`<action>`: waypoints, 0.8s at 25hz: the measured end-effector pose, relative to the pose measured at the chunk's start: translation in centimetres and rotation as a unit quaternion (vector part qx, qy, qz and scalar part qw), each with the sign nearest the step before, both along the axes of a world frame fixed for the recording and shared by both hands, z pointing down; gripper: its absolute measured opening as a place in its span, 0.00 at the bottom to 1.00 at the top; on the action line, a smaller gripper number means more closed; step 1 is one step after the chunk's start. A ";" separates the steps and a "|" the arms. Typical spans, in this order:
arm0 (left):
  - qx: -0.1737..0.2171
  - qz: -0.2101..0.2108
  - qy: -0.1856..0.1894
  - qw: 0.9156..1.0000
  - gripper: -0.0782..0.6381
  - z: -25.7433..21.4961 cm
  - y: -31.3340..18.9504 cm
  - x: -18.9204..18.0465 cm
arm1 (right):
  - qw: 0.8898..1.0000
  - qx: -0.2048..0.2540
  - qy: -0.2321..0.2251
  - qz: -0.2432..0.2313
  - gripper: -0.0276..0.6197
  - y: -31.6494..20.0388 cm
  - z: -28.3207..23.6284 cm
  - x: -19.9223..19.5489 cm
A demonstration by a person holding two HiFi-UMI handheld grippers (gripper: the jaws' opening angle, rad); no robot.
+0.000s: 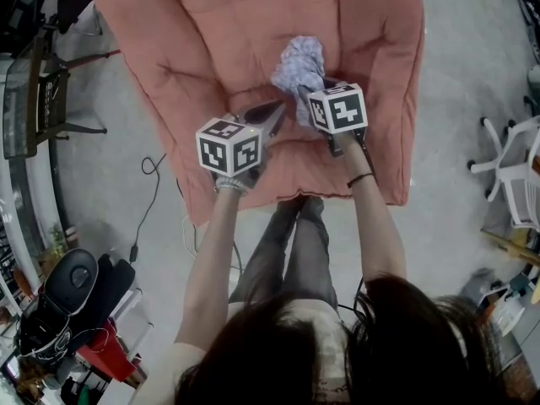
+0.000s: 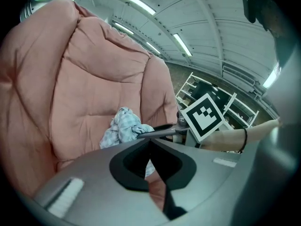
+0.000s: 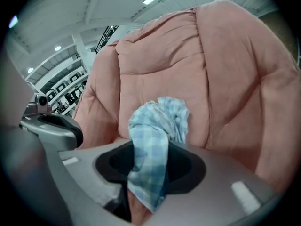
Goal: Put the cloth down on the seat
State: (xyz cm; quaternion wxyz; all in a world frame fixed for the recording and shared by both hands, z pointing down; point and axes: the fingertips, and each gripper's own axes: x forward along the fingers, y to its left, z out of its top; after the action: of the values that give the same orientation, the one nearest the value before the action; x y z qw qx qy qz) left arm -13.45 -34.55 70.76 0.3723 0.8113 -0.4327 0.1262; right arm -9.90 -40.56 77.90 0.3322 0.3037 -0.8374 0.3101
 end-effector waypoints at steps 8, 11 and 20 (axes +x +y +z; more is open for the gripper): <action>-0.006 -0.004 -0.004 1.000 0.09 1.0 0.0 -0.9 | 1.000 -0.018 0.025 0.007 0.31 0.8 2.5 0.2; -0.009 -0.004 -0.004 1.000 0.09 1.1 0.1 -1.2 | 0.999 -0.027 0.030 0.006 0.34 1.0 3.2 -0.3; -0.011 -0.008 -0.001 1.000 0.09 0.8 0.7 -1.7 | 0.998 -0.045 -0.001 0.040 0.41 2.1 2.8 0.2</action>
State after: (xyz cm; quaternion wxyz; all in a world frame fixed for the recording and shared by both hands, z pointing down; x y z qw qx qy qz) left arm -15.14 -33.84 71.57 0.3821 0.8034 -0.4382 0.1285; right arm -9.67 -38.51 80.66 0.3322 0.3219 -0.8099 0.3607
